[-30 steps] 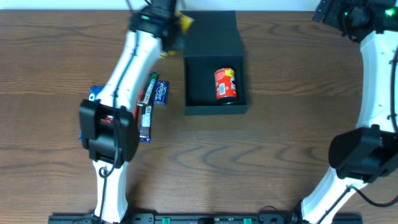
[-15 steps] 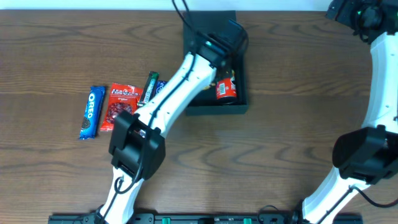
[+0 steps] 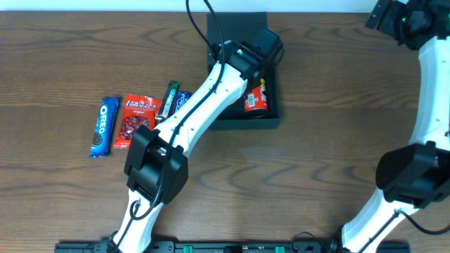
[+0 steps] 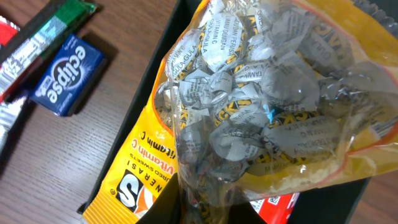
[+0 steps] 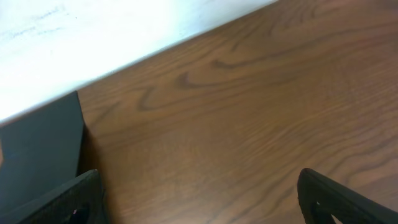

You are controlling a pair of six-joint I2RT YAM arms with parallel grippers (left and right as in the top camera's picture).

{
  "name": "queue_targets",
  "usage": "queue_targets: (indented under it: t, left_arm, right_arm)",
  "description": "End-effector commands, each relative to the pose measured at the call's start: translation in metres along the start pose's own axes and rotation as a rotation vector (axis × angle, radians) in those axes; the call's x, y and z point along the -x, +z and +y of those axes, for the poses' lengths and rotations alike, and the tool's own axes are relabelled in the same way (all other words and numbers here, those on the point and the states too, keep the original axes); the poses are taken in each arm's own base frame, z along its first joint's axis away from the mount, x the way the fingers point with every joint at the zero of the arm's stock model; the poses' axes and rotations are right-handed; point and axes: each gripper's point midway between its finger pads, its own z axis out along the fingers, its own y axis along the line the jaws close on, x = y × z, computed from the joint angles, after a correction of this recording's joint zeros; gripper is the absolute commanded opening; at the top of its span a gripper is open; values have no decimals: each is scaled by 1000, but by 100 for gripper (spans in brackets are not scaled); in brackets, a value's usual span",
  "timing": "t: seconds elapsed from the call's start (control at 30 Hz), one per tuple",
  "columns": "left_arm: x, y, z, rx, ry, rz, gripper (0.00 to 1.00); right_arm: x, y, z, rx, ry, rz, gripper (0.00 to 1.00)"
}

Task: Pack container
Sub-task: 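Place the yellow bag into the box beside the can and release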

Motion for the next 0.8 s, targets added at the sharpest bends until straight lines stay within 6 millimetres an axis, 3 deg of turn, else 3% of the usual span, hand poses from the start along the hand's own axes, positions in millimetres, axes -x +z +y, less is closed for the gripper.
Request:
queue_targets:
  t: [0.0,0.3,0.33,0.37,0.43,0.47,0.53,0.63,0.77]
  left_arm:
    - [1,3,10,36,-67,-24,6]
    - [-6,10,12,42,-61,-2,6]
    - [-7,10,10,33,-62,7,11]
    - [-8,10,8,26,-64,14,24]
    - [-8,10,6,15,-54,12,76]
    - [-7,10,4,8,-39,9,87]
    - [-5,10,2,-1,-12,5,96]
    - [-4,9,0,-10,4,-1,88]
    - [-1,9,-5,-30,58,-13,58]
  right_arm:
    - [-5,5,-2,-5,15,20,99]
    - [-5,5,-3,-6,15,22,99]
    - [-5,5,-3,-6,16,22,99]
    - [-5,5,-3,-6,16,22,99]
    - [-5,5,-3,-6,16,22,99]
    - [-5,5,-3,-6,16,22,99]
    - [-5,5,-3,-6,15,20,99]
    - [-5,5,-3,-6,15,20,99]
    - [-5,5,-3,-6,15,20,99]
